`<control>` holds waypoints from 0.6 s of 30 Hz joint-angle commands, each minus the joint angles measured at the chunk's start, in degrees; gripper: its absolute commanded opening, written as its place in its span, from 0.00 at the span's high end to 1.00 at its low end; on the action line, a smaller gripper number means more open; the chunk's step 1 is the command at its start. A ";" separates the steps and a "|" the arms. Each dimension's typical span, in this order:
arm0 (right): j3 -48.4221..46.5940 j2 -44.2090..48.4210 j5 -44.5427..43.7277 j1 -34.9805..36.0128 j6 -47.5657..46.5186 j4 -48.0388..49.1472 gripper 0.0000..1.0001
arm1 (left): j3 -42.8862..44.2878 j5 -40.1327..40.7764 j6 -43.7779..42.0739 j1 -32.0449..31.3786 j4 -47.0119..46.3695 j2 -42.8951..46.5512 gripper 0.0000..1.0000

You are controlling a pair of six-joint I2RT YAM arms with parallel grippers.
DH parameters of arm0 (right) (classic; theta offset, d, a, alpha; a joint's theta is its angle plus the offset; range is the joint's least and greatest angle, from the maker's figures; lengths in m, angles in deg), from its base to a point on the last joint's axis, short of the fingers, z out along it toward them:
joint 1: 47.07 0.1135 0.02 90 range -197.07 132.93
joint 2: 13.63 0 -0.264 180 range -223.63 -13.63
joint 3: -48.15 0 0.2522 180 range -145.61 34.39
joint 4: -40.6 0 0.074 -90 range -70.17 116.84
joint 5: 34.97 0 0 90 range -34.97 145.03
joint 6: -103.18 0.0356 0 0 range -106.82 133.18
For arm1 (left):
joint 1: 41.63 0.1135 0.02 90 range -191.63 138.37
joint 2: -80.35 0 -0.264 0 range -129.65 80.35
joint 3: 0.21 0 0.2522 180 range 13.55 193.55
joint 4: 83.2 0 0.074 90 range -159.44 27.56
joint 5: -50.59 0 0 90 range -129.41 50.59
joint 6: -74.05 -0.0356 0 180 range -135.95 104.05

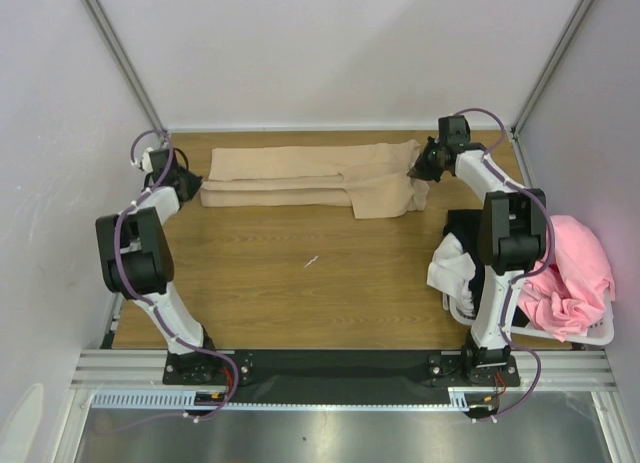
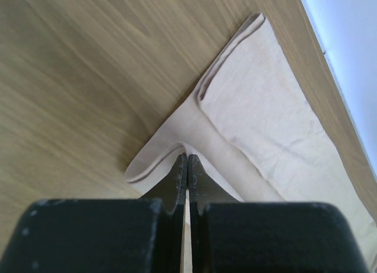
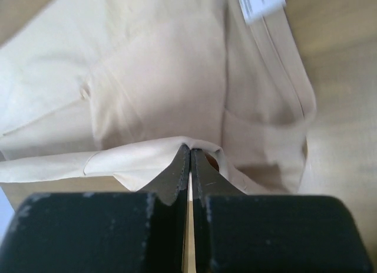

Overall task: Fold and stack the t-shirts
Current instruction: Fold the tshirt

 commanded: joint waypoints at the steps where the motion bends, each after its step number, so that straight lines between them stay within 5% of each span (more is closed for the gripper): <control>1: -6.76 -3.23 2.09 -0.58 -2.76 0.45 1.00 | 4.46 3.18 2.09 -0.73 -1.04 -1.83 0.99; 18: -17.58 -13.87 6.75 -3.91 -3.55 -1.13 1.00 | 13.26 5.03 3.50 -2.67 0.98 -10.71 1.00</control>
